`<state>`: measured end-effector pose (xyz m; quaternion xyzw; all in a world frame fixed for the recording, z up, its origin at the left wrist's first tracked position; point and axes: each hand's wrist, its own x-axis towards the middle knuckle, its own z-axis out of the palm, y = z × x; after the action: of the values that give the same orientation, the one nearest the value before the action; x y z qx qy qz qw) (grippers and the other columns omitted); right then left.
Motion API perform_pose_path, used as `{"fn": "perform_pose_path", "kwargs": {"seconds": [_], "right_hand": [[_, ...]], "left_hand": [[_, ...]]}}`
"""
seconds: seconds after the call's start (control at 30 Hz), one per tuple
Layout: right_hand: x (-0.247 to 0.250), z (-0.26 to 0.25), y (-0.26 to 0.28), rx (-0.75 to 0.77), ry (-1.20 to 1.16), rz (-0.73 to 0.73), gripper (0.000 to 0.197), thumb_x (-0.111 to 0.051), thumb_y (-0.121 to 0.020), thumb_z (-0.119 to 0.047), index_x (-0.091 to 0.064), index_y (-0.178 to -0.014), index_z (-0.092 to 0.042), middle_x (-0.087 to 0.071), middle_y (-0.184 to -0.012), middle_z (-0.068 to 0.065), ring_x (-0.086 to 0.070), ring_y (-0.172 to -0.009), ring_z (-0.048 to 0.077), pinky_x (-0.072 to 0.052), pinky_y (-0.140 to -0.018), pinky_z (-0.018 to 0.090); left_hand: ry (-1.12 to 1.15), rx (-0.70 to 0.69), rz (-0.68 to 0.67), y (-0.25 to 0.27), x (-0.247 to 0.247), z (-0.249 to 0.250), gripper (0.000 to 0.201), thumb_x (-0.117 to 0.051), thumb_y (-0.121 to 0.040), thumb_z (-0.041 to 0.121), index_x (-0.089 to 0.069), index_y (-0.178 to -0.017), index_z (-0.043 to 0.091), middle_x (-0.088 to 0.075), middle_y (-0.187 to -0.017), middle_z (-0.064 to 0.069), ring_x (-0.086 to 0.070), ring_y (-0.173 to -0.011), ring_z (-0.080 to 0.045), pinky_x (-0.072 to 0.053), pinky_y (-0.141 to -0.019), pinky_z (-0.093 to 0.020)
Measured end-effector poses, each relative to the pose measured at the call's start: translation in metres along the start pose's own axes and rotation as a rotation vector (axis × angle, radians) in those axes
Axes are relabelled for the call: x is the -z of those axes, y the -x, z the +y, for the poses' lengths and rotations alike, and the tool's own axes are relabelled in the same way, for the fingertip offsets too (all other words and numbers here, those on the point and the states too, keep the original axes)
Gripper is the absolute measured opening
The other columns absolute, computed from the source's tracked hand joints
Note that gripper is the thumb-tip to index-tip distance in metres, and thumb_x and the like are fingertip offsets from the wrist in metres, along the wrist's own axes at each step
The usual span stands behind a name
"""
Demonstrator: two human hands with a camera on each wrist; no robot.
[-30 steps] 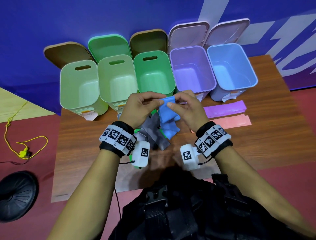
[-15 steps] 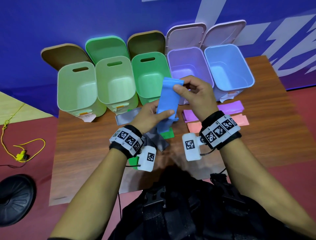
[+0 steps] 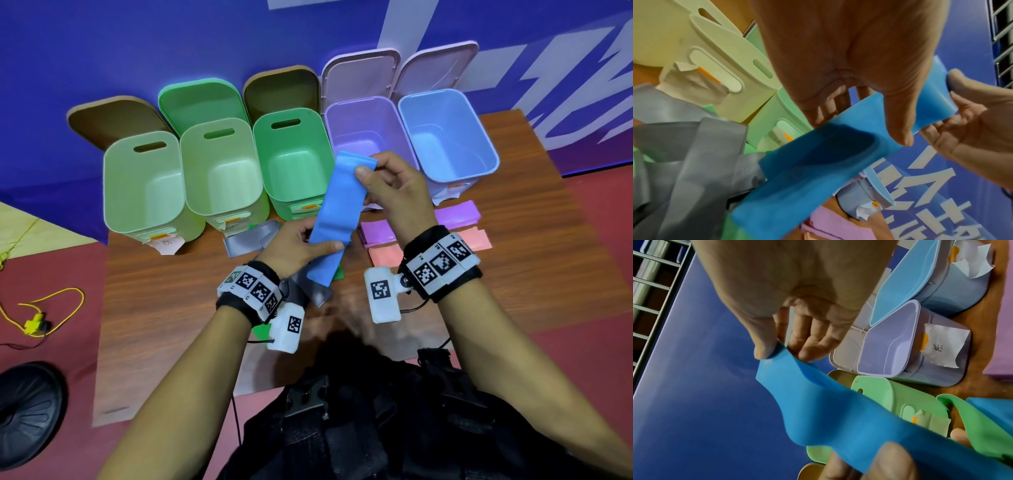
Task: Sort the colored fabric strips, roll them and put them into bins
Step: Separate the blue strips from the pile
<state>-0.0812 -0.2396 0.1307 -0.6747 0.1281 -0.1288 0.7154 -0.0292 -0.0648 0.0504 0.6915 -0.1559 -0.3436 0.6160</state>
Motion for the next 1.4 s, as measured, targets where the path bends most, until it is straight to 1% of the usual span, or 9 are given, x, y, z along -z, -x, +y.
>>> {"fn": "perform_pose_path", "kwargs": {"seconds": [0.23,0.4,0.47,0.63,0.77,0.93,1.13,1.27,1.4], "right_hand": [[-0.005,-0.007,0.001,-0.001,0.004,0.0,0.005,-0.069,-0.089,-0.027,-0.065,-0.085,-0.028,-0.057,-0.079,0.017,-0.05,-0.075,0.027,-0.04,-0.069,0.046],[-0.004,-0.016,0.0,0.058,0.043,-0.041,0.005,-0.064,-0.094,-0.013,-0.062,-0.091,-0.014,-0.063,-0.071,0.005,-0.052,-0.066,0.023,-0.045,-0.067,0.04],[-0.005,-0.02,0.0,0.076,0.054,-0.064,0.006,-0.064,-0.094,-0.011,-0.062,-0.091,-0.014,-0.064,-0.071,0.0,-0.054,-0.064,0.02,-0.048,-0.064,0.034],[-0.008,-0.029,0.001,0.105,0.069,-0.105,0.006,-0.063,-0.095,-0.006,-0.061,-0.092,-0.011,-0.062,-0.073,0.002,-0.053,-0.067,0.021,-0.048,-0.063,0.033],[-0.009,-0.034,0.002,0.134,0.085,-0.124,0.007,-0.063,-0.093,-0.009,-0.061,-0.089,-0.015,-0.062,-0.076,0.006,-0.054,-0.067,0.023,-0.049,-0.062,0.033],[-0.007,-0.038,0.001,0.158,0.1,-0.128,0.012,-0.063,-0.094,-0.005,-0.061,-0.088,-0.016,-0.065,-0.072,-0.006,-0.057,-0.065,0.015,-0.052,-0.061,0.027],[0.005,-0.037,-0.001,0.182,0.124,-0.078,0.009,-0.064,-0.093,-0.007,-0.061,-0.09,-0.015,-0.065,-0.074,-0.006,-0.059,-0.069,0.012,-0.052,-0.065,0.029],[0.021,-0.036,-0.003,0.178,0.114,0.024,0.01,-0.064,-0.093,-0.009,-0.061,-0.087,-0.017,-0.063,-0.067,-0.012,-0.056,-0.065,0.011,-0.05,-0.062,0.028],[0.031,-0.03,-0.003,0.18,0.138,0.079,0.009,-0.066,-0.092,-0.013,-0.062,-0.085,-0.017,-0.062,-0.066,-0.003,-0.055,-0.064,0.022,-0.049,-0.06,0.032]], "left_hand": [[-0.002,0.052,0.022,-0.008,0.006,-0.019,0.044,-0.078,-0.08,0.003,-0.06,-0.12,0.008,-0.069,-0.117,-0.012,-0.065,-0.112,-0.032,-0.053,-0.098,-0.045],[-0.087,0.095,0.016,-0.01,0.01,-0.034,0.038,-0.066,-0.087,-0.008,-0.053,-0.122,0.0,-0.061,-0.114,-0.007,-0.059,-0.104,-0.017,-0.051,-0.081,-0.014],[-0.087,0.114,0.003,-0.011,0.008,-0.037,0.039,-0.067,-0.087,-0.007,-0.052,-0.122,0.002,-0.059,-0.111,-0.003,-0.058,-0.099,-0.01,-0.05,-0.078,-0.011],[-0.091,0.158,0.066,-0.018,0.001,-0.046,0.042,-0.071,-0.085,-0.004,-0.04,-0.113,0.005,-0.047,-0.1,0.0,-0.054,-0.091,-0.018,-0.051,-0.07,-0.013],[-0.032,0.177,0.099,-0.021,0.0,-0.052,0.044,-0.069,-0.084,-0.009,-0.041,-0.115,0.003,-0.053,-0.102,-0.002,-0.066,-0.07,-0.007,-0.052,-0.064,-0.013],[-0.064,0.157,0.094,-0.024,0.002,-0.06,0.046,-0.073,-0.082,-0.006,-0.053,-0.122,0.005,-0.066,-0.114,-0.012,-0.067,-0.082,-0.021,-0.056,-0.076,-0.024],[-0.209,0.12,0.044,-0.022,0.003,-0.073,0.022,-0.067,-0.09,-0.001,-0.065,-0.111,0.002,-0.066,-0.093,-0.003,-0.058,-0.079,-0.013,-0.045,-0.076,-0.025],[-0.272,0.104,0.028,-0.02,0.004,-0.084,0.019,-0.062,-0.096,0.007,-0.067,-0.114,0.002,-0.071,-0.1,-0.007,-0.063,-0.086,-0.016,-0.046,-0.081,-0.029],[-0.34,0.123,-0.02,-0.022,-0.001,-0.093,0.021,-0.062,-0.096,0.021,-0.065,-0.102,0.001,-0.065,-0.087,-0.01,-0.057,-0.079,-0.02,-0.046,-0.076,-0.032]]}}
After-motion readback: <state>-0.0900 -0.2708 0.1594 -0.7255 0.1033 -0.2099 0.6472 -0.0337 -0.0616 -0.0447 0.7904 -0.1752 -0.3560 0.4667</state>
